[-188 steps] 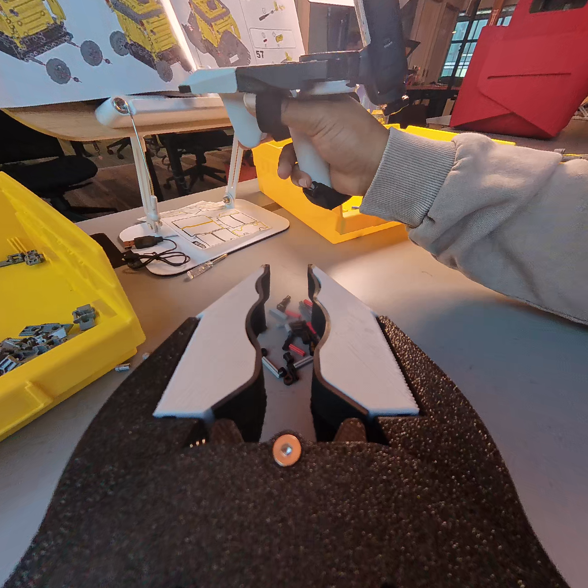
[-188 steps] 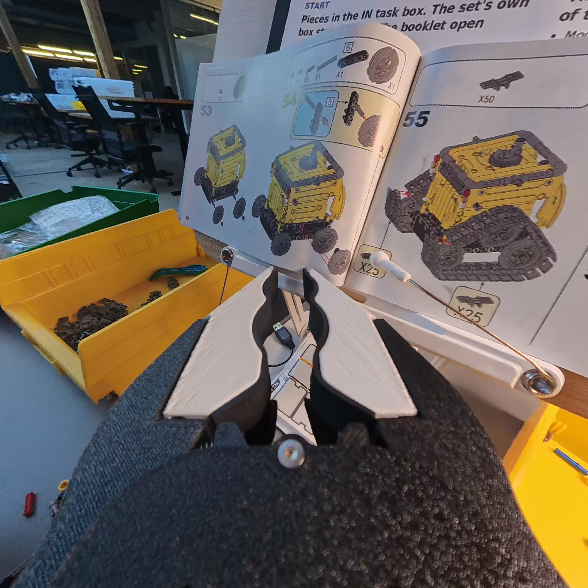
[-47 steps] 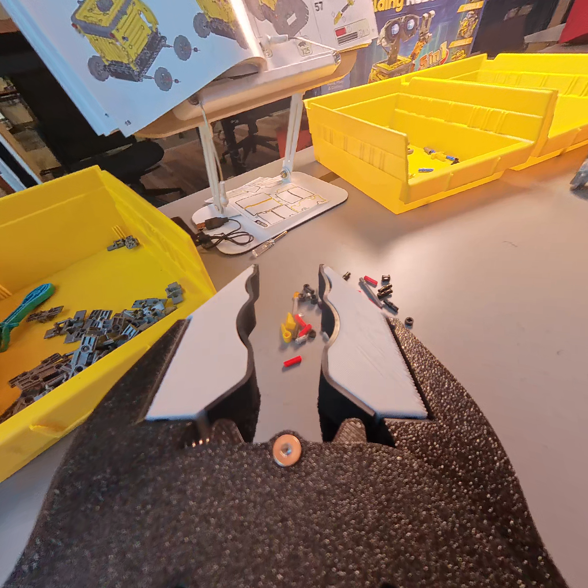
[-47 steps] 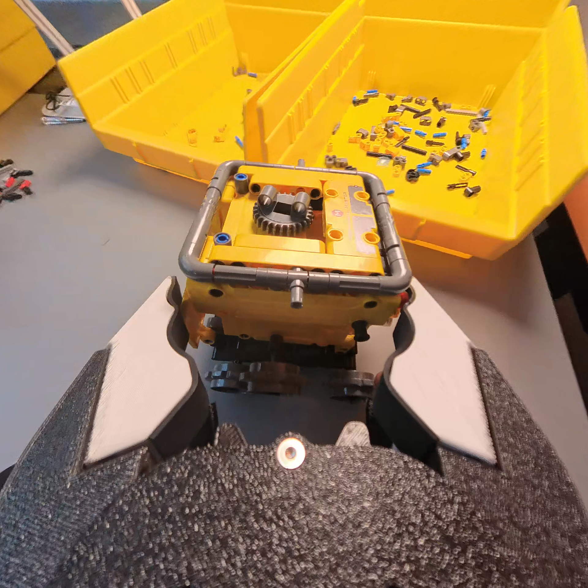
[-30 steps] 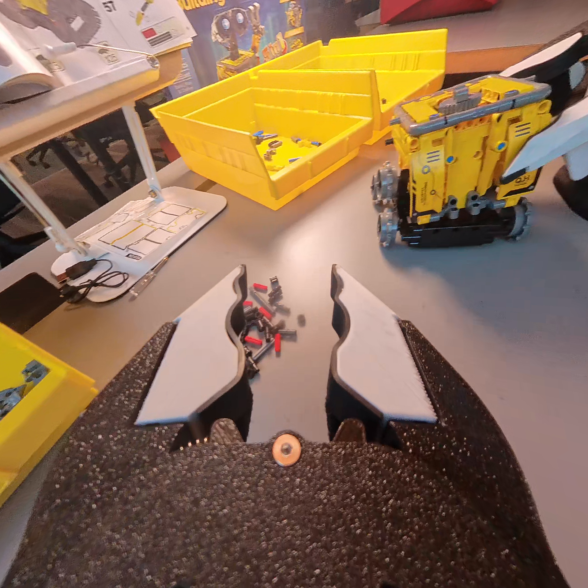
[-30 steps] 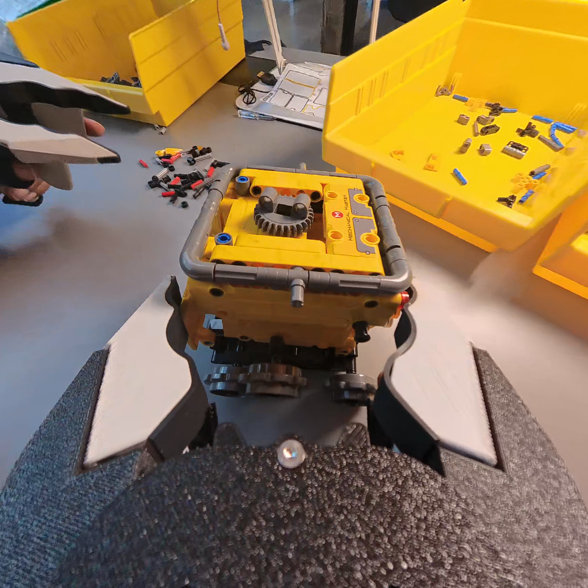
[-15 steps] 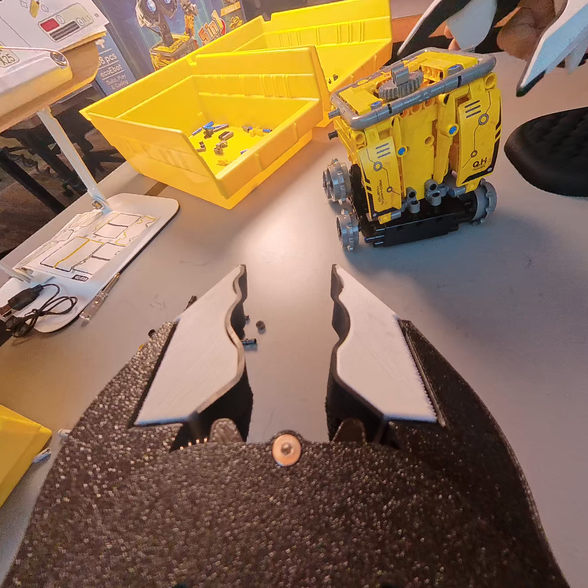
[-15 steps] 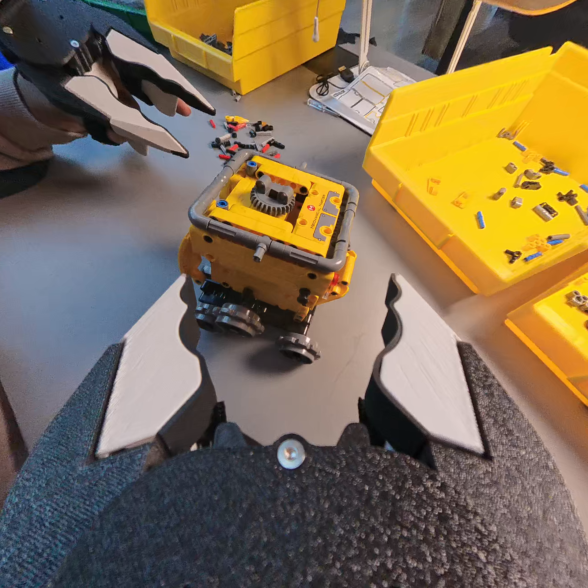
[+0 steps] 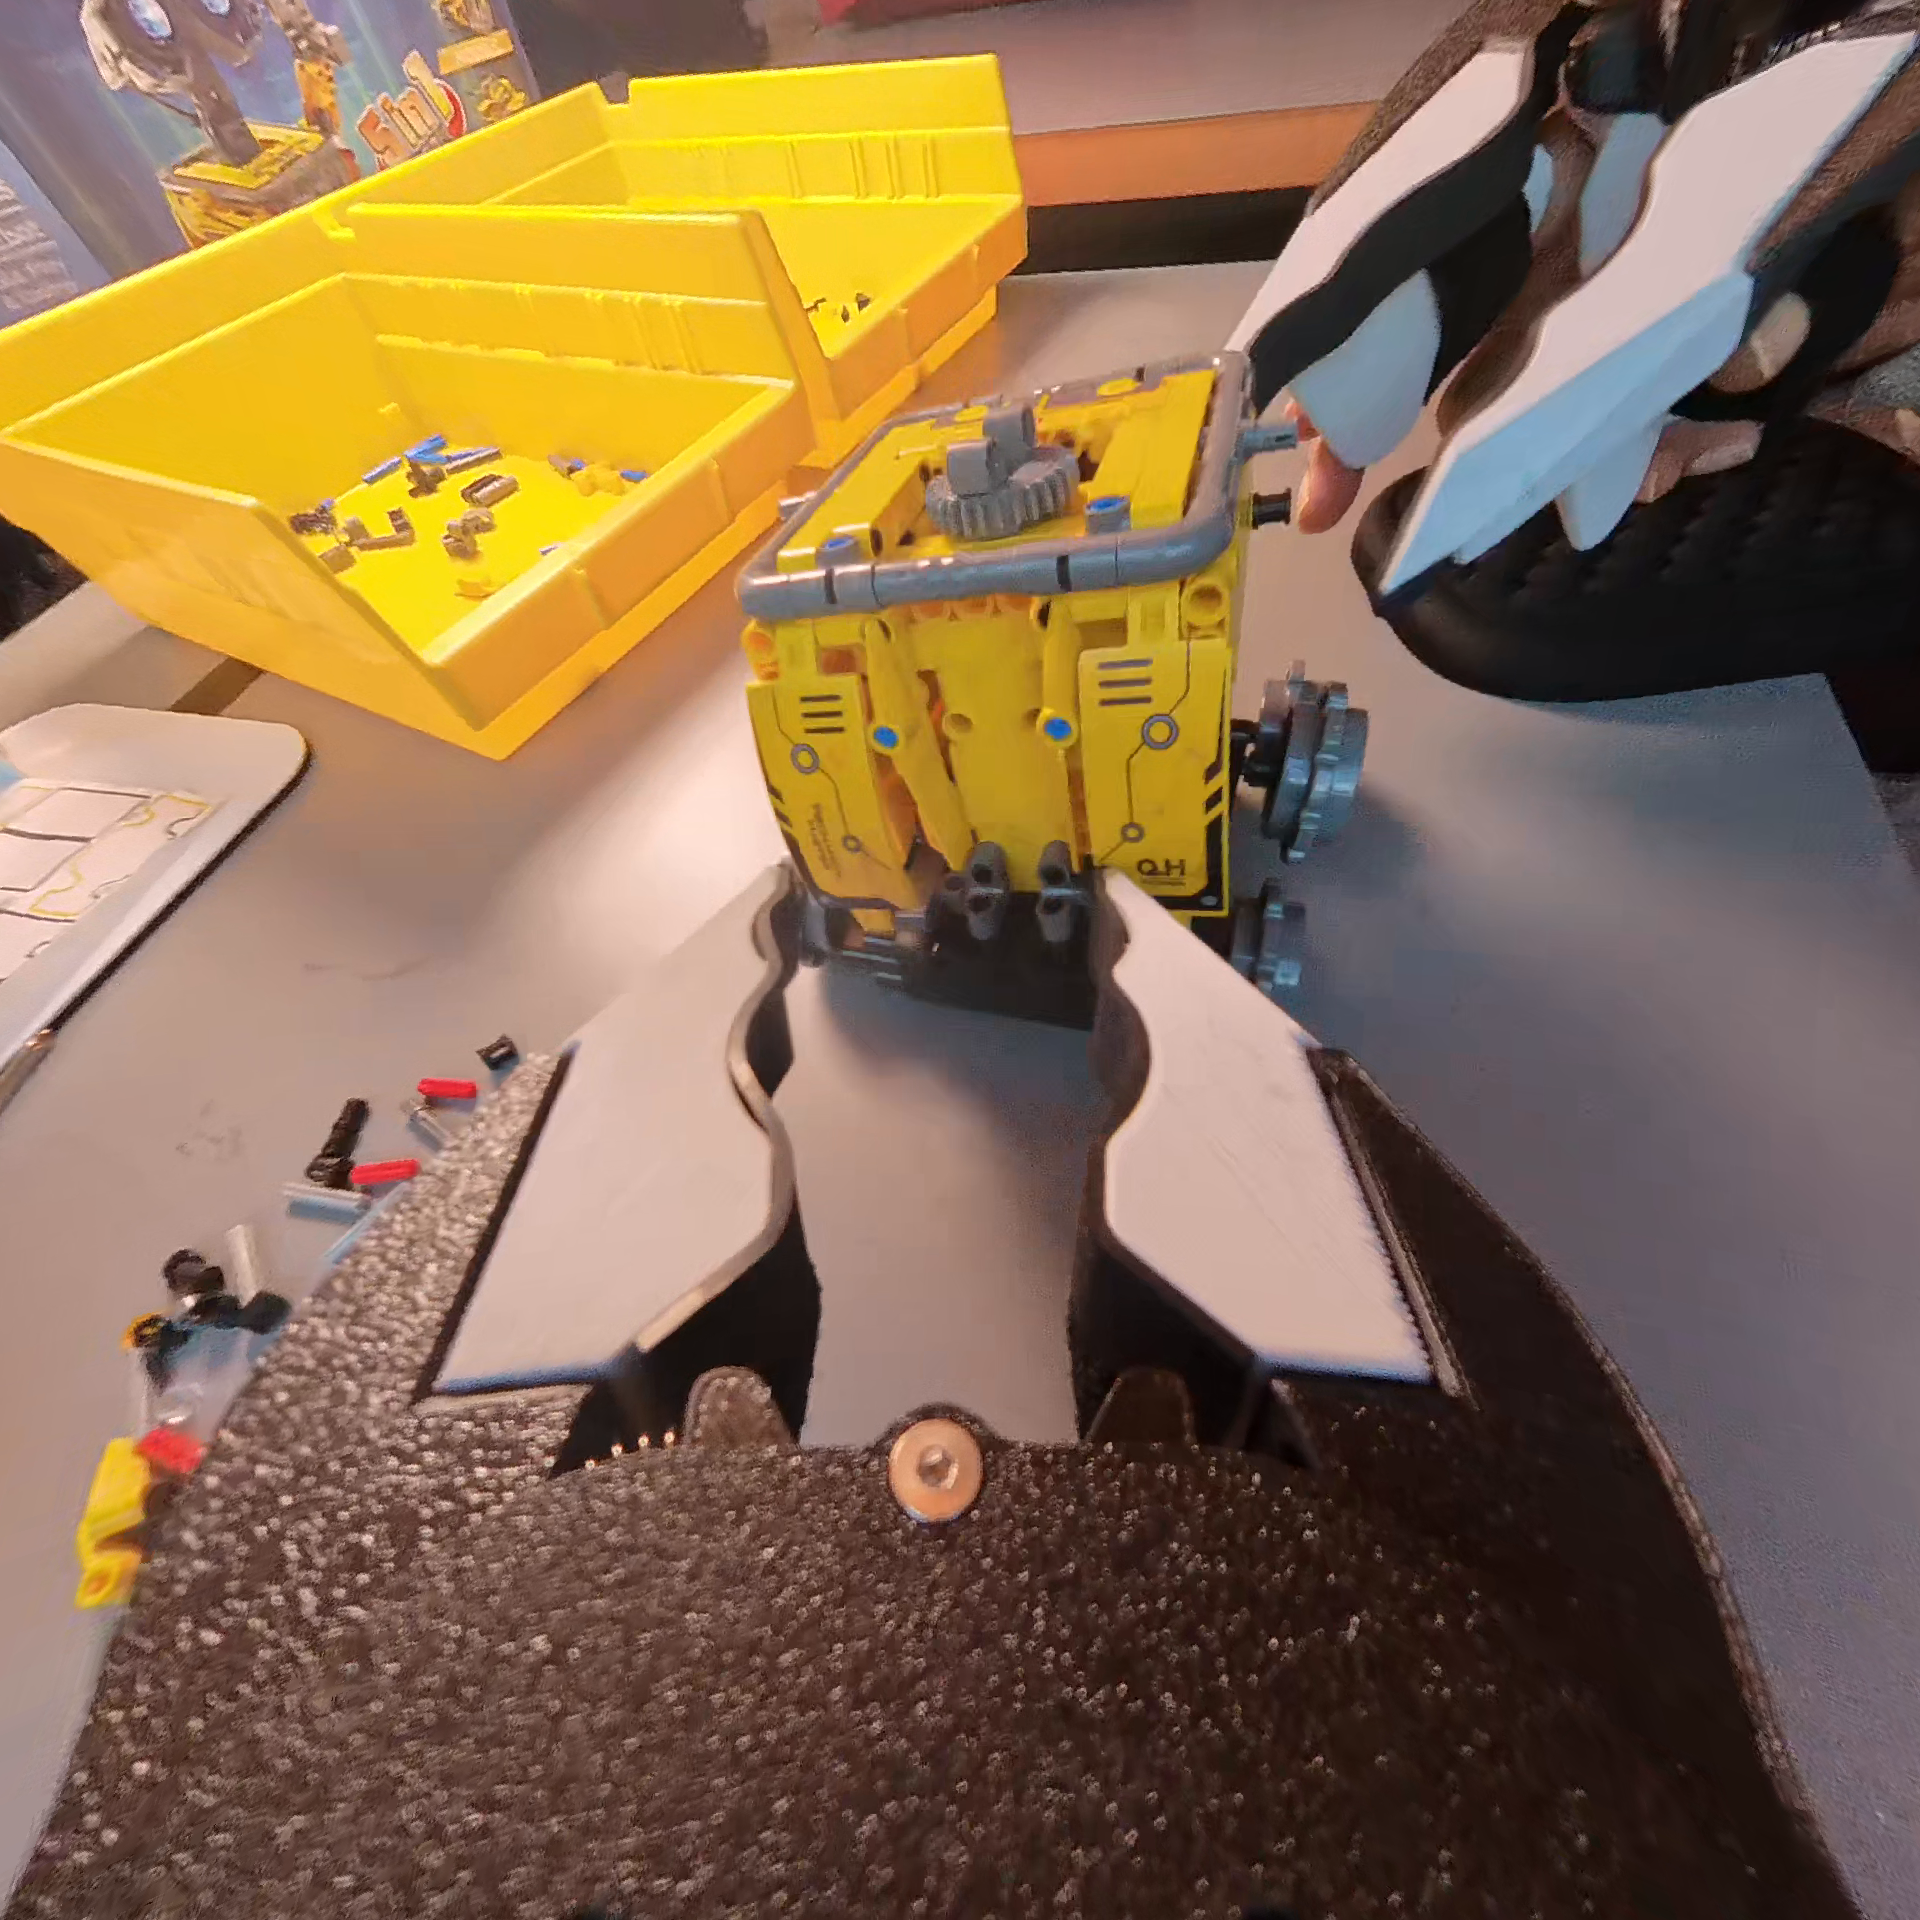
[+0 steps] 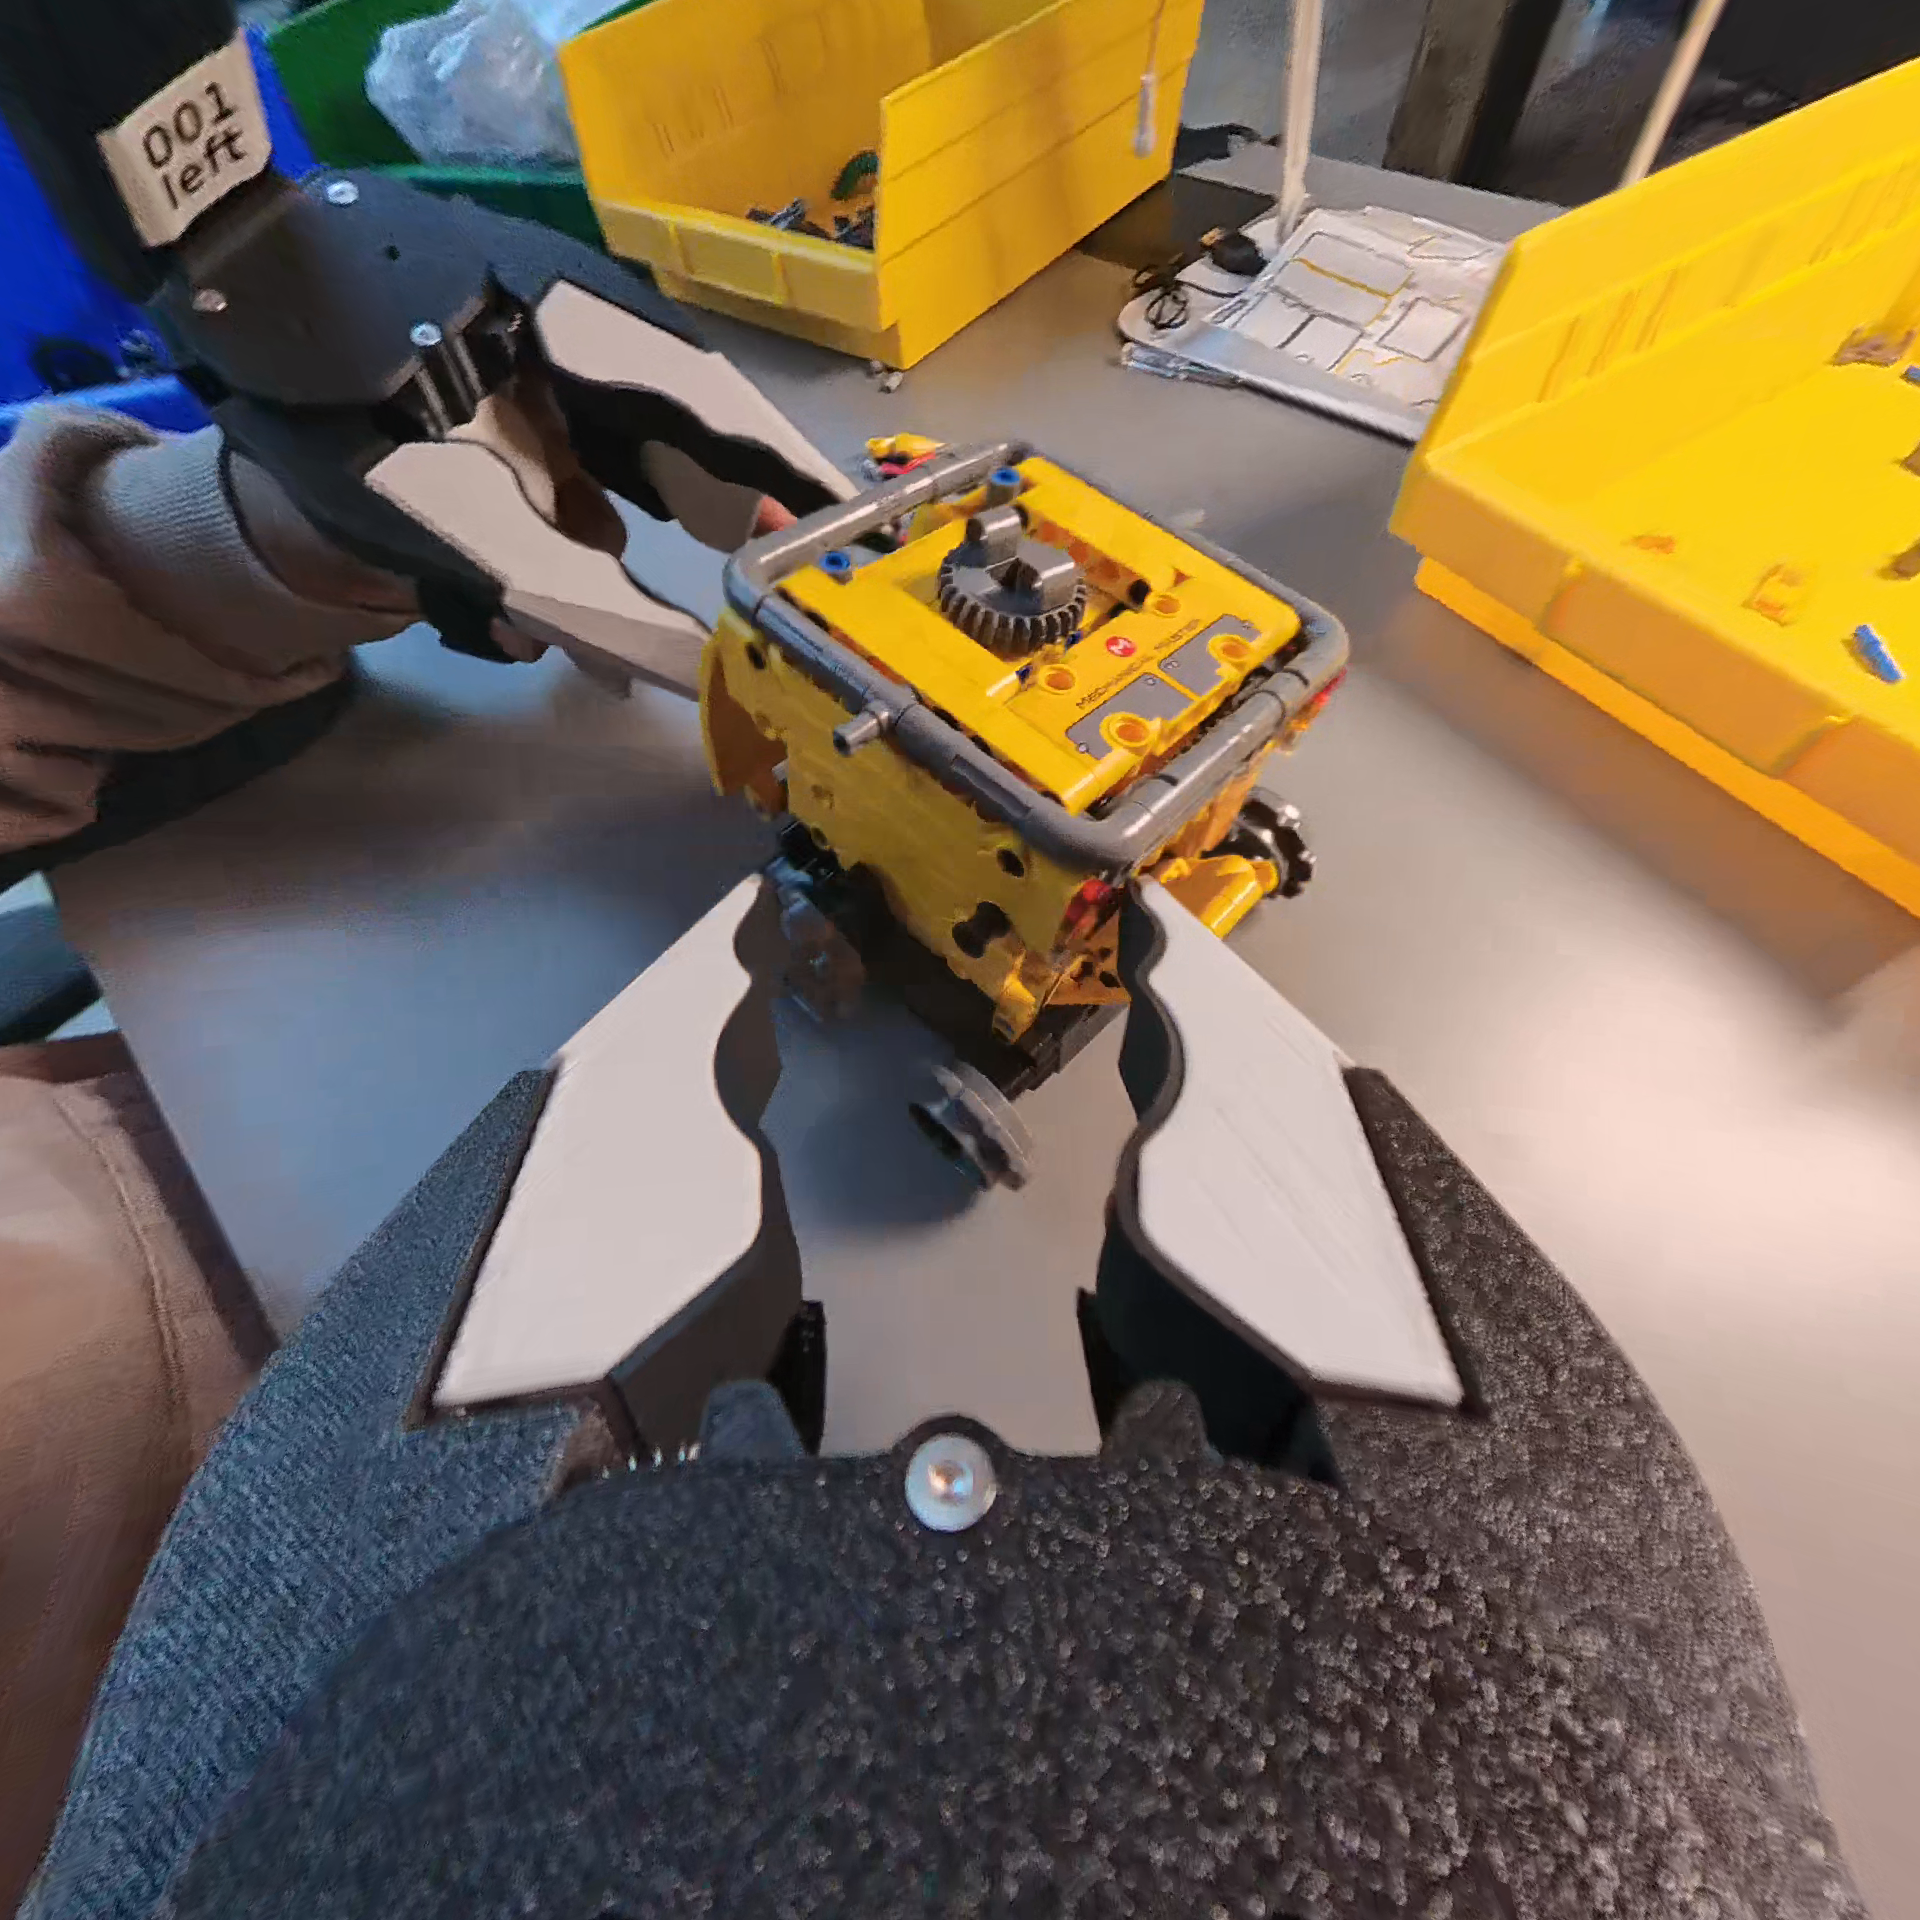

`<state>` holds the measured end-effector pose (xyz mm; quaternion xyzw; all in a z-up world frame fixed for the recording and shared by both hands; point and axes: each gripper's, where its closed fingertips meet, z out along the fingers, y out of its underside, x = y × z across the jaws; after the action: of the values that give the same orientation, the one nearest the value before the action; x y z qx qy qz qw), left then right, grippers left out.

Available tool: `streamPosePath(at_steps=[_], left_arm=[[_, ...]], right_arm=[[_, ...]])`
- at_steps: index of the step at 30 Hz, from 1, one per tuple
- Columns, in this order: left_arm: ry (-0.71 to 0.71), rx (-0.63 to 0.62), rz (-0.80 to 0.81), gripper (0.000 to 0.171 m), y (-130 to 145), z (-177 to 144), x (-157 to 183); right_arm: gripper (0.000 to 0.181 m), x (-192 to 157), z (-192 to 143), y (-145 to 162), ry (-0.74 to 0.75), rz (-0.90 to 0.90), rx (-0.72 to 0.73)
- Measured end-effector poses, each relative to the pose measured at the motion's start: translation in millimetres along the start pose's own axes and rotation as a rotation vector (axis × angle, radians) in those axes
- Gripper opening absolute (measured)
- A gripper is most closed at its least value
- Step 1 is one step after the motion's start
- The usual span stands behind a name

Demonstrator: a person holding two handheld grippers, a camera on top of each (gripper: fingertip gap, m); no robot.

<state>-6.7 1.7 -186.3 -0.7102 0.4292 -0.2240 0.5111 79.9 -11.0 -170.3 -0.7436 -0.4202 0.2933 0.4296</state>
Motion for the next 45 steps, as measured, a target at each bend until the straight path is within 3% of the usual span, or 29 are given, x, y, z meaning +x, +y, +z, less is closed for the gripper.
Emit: streamPosePath(at_steps=[4, 9, 15, 22, 27, 45], left_arm=[[0.037, 0.005, -0.031, 0.059, -2, -1, 5], [0.044, 0.012, -0.035, 0.057, -4, -6, 3], [0.086, -0.003, -0.025, 0.056, 0, 1, 14], [0.081, -0.030, -0.016, 0.053, 7, 2, 13], [0.090, -0.058, -0.023, 0.051, 14, 5, 12], [0.060, -0.086, -0.072, 0.044, 19, 5, 4]], right_arm=[[0.069, 2, -11, -3, -0.016, -0.097, -0.069], [0.088, 11, -23, -28, -0.011, -0.294, -0.141], [0.108, 2, 2, -39, -0.166, -0.563, -0.345], [0.106, 1, 29, -36, -0.366, -0.661, -0.565], [0.106, 8, 40, -21, -0.398, -0.706, -0.728], [0.106, 8, 45, -13, -0.222, -0.791, -0.849]])
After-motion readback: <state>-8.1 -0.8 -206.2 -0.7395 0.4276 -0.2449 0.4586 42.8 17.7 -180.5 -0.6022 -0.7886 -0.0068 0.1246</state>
